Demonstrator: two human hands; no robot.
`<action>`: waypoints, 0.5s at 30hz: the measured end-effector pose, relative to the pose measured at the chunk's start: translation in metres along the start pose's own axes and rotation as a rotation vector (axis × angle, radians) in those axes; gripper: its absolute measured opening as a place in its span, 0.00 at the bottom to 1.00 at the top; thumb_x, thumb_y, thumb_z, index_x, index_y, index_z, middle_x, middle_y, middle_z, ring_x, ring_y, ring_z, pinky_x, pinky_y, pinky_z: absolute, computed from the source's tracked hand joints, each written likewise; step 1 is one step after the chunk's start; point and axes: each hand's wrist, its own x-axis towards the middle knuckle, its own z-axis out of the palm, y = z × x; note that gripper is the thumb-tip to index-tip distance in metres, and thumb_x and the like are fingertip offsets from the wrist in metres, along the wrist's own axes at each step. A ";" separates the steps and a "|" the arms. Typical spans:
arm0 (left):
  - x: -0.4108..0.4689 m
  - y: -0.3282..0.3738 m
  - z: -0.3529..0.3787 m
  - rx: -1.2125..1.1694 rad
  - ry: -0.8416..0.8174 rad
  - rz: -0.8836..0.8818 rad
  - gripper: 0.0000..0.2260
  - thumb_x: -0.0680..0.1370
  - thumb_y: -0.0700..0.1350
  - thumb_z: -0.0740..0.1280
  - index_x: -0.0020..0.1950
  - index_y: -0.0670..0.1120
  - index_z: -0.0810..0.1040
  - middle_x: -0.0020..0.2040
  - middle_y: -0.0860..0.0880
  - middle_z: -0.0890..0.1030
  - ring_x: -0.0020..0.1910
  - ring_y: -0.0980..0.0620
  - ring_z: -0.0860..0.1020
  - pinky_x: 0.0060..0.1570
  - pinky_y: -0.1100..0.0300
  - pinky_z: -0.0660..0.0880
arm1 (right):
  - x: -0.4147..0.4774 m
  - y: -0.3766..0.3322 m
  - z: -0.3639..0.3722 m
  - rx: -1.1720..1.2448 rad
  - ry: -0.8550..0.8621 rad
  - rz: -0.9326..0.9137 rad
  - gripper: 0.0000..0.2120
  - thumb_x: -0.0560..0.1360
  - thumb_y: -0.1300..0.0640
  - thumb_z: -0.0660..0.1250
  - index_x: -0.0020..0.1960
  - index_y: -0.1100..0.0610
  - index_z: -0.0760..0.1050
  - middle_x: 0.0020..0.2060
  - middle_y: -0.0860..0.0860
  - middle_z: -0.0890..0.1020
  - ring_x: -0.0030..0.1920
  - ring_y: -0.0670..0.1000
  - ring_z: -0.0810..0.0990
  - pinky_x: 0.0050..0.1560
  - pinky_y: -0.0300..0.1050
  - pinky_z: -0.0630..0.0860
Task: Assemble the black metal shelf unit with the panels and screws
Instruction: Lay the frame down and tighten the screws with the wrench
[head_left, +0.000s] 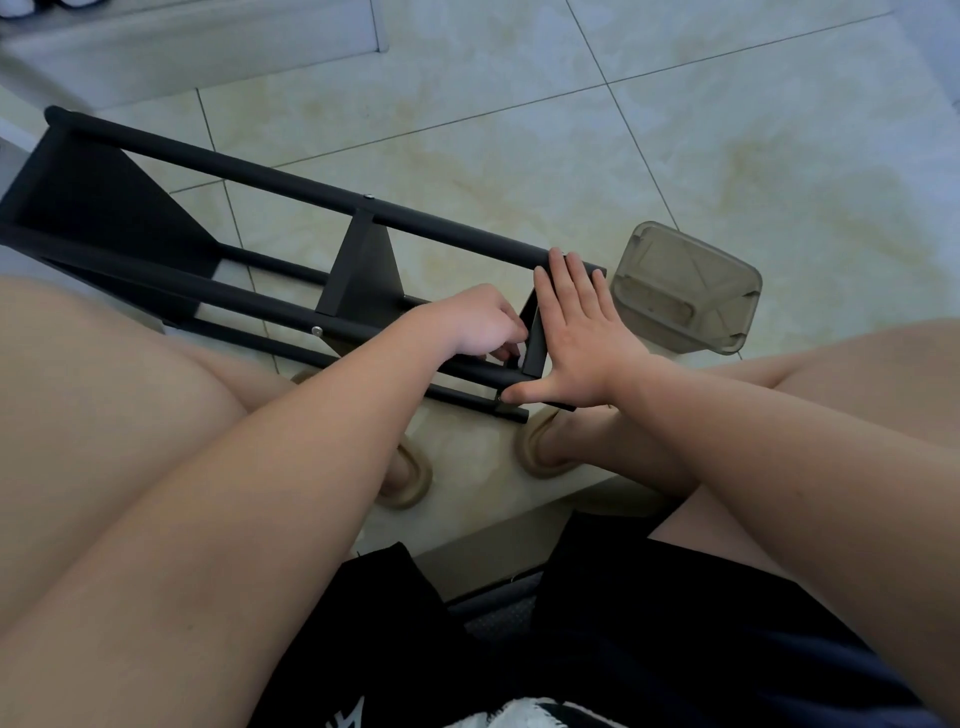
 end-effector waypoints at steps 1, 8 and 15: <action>0.001 -0.001 0.001 -0.052 0.032 -0.007 0.06 0.79 0.43 0.66 0.44 0.48 0.82 0.37 0.54 0.85 0.37 0.59 0.83 0.43 0.60 0.77 | 0.000 0.000 0.000 0.002 -0.001 0.000 0.71 0.57 0.14 0.48 0.81 0.62 0.34 0.79 0.60 0.32 0.79 0.59 0.29 0.79 0.61 0.35; 0.004 0.000 0.009 -0.120 0.204 -0.003 0.04 0.76 0.44 0.72 0.49 0.50 0.79 0.40 0.51 0.85 0.37 0.58 0.81 0.34 0.63 0.71 | -0.001 -0.001 -0.002 0.002 -0.003 0.004 0.70 0.58 0.15 0.51 0.81 0.62 0.33 0.79 0.60 0.32 0.79 0.60 0.29 0.79 0.61 0.34; 0.003 0.001 0.007 -0.215 0.192 0.003 0.05 0.78 0.42 0.69 0.48 0.52 0.80 0.35 0.54 0.84 0.33 0.61 0.81 0.34 0.65 0.70 | -0.001 -0.002 -0.003 -0.003 -0.008 0.005 0.70 0.59 0.15 0.51 0.81 0.63 0.33 0.79 0.61 0.32 0.79 0.60 0.29 0.79 0.61 0.34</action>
